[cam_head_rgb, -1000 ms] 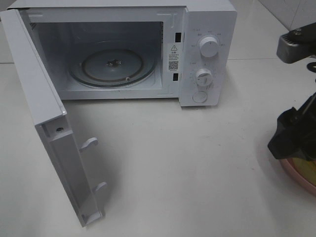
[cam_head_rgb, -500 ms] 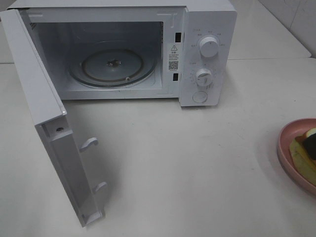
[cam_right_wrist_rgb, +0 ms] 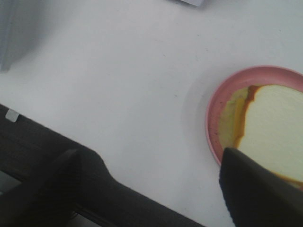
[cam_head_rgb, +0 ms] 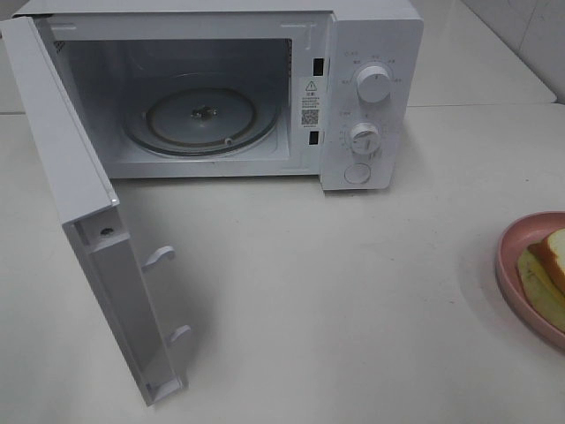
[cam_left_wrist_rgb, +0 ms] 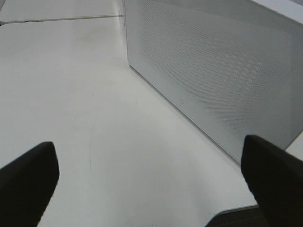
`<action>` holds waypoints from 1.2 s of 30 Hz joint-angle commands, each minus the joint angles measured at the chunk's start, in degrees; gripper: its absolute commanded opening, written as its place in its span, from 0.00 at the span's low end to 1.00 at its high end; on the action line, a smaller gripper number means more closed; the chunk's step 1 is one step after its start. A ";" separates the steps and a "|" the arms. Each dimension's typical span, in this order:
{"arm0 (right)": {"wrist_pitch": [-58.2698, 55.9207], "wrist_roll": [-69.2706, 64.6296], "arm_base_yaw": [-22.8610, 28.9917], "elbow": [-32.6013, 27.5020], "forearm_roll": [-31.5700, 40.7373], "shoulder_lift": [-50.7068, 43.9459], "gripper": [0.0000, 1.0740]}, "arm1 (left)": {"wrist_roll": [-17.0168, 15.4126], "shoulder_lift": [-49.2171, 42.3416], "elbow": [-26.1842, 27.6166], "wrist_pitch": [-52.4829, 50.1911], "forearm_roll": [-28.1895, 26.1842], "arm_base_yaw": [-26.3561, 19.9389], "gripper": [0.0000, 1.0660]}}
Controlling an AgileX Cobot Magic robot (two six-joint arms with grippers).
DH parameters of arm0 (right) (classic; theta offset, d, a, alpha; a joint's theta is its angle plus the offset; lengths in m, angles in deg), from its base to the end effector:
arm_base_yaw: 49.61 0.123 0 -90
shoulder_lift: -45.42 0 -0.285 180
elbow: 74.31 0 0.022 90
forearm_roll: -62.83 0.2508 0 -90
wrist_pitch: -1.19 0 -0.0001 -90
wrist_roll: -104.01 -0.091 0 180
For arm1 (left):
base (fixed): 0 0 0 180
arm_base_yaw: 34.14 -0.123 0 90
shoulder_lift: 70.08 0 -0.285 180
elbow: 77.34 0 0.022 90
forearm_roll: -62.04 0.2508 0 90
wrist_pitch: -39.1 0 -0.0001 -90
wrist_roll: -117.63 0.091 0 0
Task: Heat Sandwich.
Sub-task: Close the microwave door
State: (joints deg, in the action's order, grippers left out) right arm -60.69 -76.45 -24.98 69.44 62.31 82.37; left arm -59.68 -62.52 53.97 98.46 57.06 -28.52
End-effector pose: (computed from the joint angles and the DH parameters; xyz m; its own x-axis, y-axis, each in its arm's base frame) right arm 0.0641 0.0286 0.3234 -0.6452 -0.2917 -0.7061 -0.4092 0.9124 -0.0030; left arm -0.0050 -0.0063 0.2789 -0.4283 0.0447 -0.9026 0.1658 0.9857 -0.0299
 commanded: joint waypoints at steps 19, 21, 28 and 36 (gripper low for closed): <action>2.52 -1.49 -21.37 -11.97 1.20 -22.92 0.71 | -0.17 -1.26 -0.23 -0.46 0.00 -0.23 0.97; 2.52 -1.49 -21.83 -11.97 1.20 -23.61 0.71 | -0.17 -1.26 -0.23 -0.46 0.00 -0.23 0.97; 2.52 -1.49 -24.12 -11.97 1.20 -29.91 0.71 | -0.17 -1.26 -0.23 -0.46 0.00 -0.23 0.97; 2.52 -1.32 -24.92 -11.97 1.26 -30.94 0.71 | -0.17 -1.15 -0.23 -0.46 0.00 -0.23 0.97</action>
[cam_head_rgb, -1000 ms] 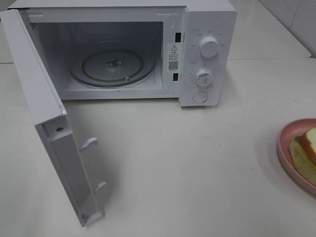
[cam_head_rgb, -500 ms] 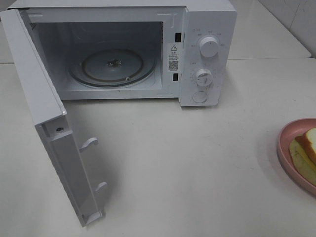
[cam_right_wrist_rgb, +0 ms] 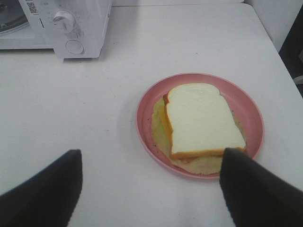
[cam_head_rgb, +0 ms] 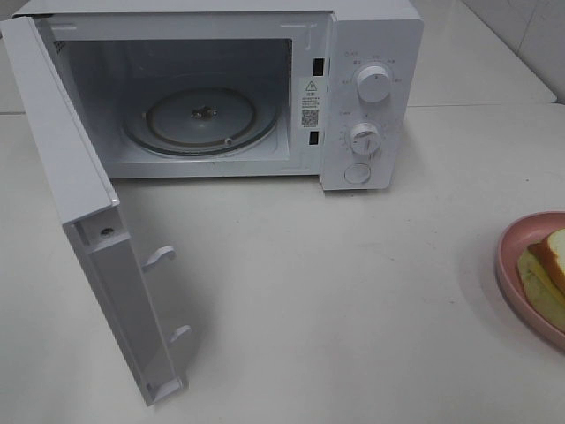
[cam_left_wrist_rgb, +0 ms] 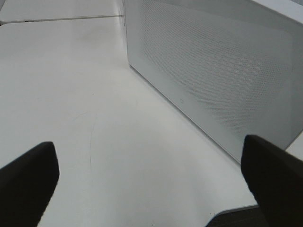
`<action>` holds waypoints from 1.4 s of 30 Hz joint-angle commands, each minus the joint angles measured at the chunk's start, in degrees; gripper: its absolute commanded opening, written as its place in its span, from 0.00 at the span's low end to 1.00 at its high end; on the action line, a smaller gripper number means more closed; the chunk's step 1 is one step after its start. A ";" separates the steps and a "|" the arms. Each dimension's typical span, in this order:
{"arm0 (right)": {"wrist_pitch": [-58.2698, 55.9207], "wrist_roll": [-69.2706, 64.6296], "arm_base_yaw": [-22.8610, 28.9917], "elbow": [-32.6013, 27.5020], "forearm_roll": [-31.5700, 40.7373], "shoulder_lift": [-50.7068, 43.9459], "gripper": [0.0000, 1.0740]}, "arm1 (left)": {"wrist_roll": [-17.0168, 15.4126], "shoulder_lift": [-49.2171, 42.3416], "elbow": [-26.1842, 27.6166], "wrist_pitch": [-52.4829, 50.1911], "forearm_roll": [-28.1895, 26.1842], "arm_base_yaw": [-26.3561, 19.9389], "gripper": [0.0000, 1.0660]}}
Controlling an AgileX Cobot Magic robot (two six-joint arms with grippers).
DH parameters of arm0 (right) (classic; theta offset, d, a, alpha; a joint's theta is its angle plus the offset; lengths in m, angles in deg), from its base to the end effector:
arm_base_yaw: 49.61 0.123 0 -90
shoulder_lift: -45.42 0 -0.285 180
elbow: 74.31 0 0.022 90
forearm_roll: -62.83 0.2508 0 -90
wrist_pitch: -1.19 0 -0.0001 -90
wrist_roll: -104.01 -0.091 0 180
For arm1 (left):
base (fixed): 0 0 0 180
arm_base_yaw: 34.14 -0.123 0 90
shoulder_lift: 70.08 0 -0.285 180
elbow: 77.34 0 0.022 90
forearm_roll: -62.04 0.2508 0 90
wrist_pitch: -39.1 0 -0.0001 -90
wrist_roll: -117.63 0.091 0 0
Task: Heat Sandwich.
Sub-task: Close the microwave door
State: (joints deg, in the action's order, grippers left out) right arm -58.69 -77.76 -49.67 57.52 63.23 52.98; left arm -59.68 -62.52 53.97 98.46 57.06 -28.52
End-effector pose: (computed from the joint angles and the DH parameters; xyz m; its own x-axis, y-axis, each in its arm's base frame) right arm -0.0056 0.0006 0.2805 -0.4321 0.0348 -0.9011 0.0105 0.9994 0.0336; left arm -0.0050 -0.0063 0.2789 -0.4283 0.0447 -0.9026 0.1658 0.9857 -0.0299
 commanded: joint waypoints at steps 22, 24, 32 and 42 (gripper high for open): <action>0.52 0.00 0.06 -0.06 0.34 -1.55 0.71 | -0.17 -1.15 -0.23 -0.46 0.00 -0.23 0.97; 0.52 0.00 0.06 -0.06 0.34 -1.55 0.71 | -0.17 -1.15 -0.23 -0.46 0.00 -0.23 0.97; 0.52 -0.23 0.06 -0.06 0.29 -1.55 0.71 | -0.17 -1.15 -0.23 -0.46 0.00 -0.23 0.97; 0.52 -0.29 0.06 -0.06 0.17 -1.55 0.71 | -0.17 -1.15 -0.23 -0.46 -0.06 -0.23 0.97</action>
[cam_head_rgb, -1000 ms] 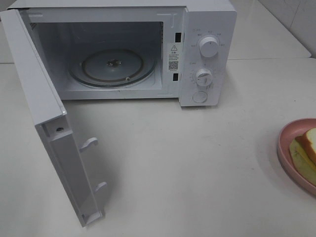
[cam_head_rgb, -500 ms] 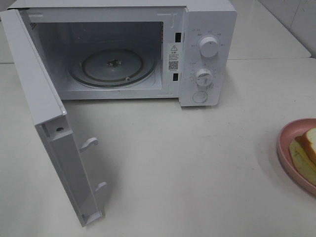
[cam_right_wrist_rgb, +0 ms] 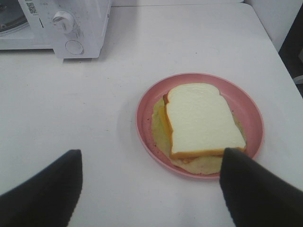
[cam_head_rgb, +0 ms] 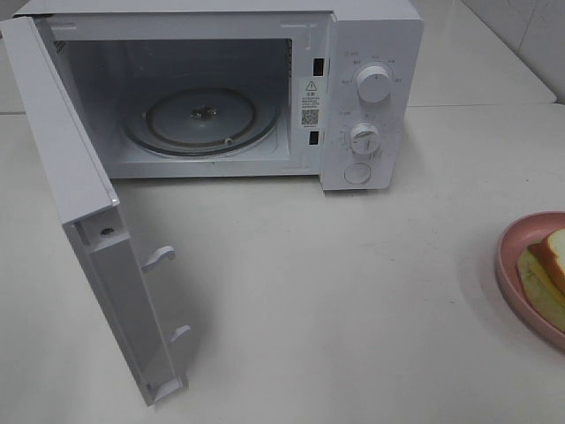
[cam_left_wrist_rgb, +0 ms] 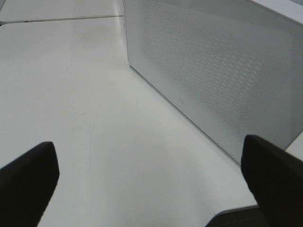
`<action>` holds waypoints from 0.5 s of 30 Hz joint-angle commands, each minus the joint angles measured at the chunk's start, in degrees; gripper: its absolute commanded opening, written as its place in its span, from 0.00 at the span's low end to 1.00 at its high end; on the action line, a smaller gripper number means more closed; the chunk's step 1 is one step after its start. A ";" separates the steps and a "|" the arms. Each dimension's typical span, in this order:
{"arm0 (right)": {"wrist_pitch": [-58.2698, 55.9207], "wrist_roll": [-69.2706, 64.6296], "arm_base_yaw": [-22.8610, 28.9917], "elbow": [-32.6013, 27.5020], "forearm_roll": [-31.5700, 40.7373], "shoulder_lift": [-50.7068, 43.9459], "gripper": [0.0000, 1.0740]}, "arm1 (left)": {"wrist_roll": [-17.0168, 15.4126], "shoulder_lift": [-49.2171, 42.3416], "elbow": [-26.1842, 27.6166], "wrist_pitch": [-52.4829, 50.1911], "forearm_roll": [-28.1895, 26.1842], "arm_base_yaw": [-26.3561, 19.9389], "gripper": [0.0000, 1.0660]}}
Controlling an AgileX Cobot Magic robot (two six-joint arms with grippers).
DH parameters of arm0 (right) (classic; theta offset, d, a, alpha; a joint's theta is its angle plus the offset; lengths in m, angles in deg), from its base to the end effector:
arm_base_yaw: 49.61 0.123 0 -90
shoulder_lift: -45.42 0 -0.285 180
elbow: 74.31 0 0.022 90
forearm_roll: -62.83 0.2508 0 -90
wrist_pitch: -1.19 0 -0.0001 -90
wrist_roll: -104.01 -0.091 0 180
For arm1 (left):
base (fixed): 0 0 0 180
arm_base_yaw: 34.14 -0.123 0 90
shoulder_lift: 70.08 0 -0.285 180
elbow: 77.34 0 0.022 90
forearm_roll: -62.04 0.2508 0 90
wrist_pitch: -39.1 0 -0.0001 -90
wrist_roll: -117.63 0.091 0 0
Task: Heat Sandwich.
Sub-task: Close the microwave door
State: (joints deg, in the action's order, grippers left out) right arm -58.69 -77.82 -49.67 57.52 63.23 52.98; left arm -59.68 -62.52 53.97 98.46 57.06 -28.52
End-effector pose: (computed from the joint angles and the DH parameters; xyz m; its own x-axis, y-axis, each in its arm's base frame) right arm -0.0056 0.0006 0.2805 -0.4321 0.0359 -0.9011 0.0109 0.9993 0.0346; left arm -0.0050 -0.0063 0.2789 -0.4283 0.0447 -0.9026 0.1658 0.9857 -0.0299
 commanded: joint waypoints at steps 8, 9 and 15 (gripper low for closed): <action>0.52 -0.23 0.06 -0.06 0.17 -1.55 0.71 | -0.17 -1.15 -0.23 -0.46 -0.17 -0.23 0.97; 0.52 -0.29 0.06 -0.06 0.17 -1.55 0.71 | -0.17 -1.15 -0.23 -0.46 -0.17 -0.23 0.97; 0.52 -0.29 0.06 -0.06 0.17 -1.55 0.71 | -0.69 -1.15 0.40 -1.15 0.00 -0.23 0.96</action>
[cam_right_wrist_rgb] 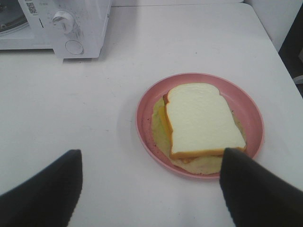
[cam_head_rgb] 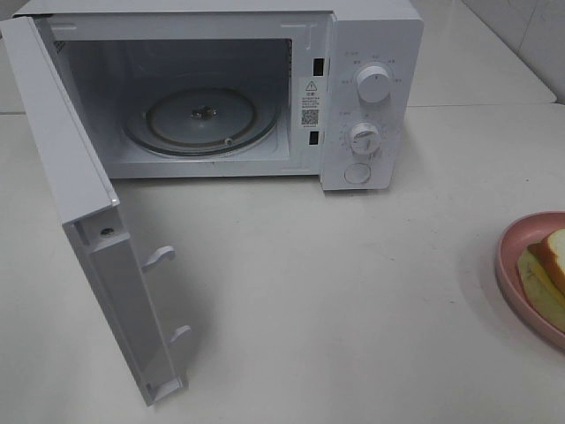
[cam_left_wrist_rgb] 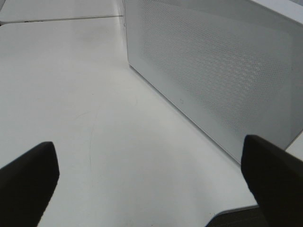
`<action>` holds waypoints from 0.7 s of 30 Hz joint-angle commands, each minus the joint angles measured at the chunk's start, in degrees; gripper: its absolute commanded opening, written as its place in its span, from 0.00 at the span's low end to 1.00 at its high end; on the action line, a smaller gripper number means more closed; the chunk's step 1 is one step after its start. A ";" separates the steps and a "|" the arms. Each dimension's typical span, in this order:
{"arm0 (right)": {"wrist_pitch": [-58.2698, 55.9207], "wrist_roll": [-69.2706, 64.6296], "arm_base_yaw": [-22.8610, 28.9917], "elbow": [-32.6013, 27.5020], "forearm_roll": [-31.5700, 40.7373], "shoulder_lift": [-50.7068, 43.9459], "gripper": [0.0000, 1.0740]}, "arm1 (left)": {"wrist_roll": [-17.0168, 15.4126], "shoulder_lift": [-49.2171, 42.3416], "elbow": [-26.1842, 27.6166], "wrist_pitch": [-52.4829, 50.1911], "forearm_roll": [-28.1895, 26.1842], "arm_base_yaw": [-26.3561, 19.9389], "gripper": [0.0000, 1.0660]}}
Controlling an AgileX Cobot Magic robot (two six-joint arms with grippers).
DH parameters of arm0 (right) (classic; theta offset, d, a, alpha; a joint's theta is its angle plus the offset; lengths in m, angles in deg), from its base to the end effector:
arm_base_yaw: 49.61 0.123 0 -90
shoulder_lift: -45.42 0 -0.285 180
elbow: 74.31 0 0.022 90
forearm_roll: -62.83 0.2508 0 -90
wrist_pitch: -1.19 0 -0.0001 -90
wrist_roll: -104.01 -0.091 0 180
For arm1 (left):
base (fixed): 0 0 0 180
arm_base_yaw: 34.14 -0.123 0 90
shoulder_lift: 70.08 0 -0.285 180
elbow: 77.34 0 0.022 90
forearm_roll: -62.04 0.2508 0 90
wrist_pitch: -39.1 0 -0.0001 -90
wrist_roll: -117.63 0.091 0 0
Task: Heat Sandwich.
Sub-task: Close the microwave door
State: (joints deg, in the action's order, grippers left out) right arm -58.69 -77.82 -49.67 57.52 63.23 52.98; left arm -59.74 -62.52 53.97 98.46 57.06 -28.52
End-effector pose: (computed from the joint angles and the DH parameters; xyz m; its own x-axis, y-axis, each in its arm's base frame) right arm -0.0056 0.0006 0.2805 -0.4321 0.0359 -0.9011 0.0109 0.9993 0.0346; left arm -0.0050 -0.0063 0.2789 -0.4284 0.0437 -0.9025 0.1654 0.9857 -0.0308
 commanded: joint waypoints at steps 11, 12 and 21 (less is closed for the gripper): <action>0.52 -0.23 0.06 -0.06 0.17 -1.55 0.71 | -2.64 4.24 1.49 -9.28 0.97 -0.23 0.52; 0.52 -0.23 0.06 -0.06 0.17 -1.55 0.71 | -2.64 5.67 1.49 -11.29 1.26 -0.23 0.42; 0.52 -0.23 0.06 -0.06 0.17 -1.55 0.71 | -2.64 14.55 -1.55 -20.68 2.35 -0.23 0.00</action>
State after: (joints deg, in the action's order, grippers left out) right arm -58.69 -77.82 -49.67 57.52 63.23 52.98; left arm -62.03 -49.40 53.28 80.42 59.06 -28.52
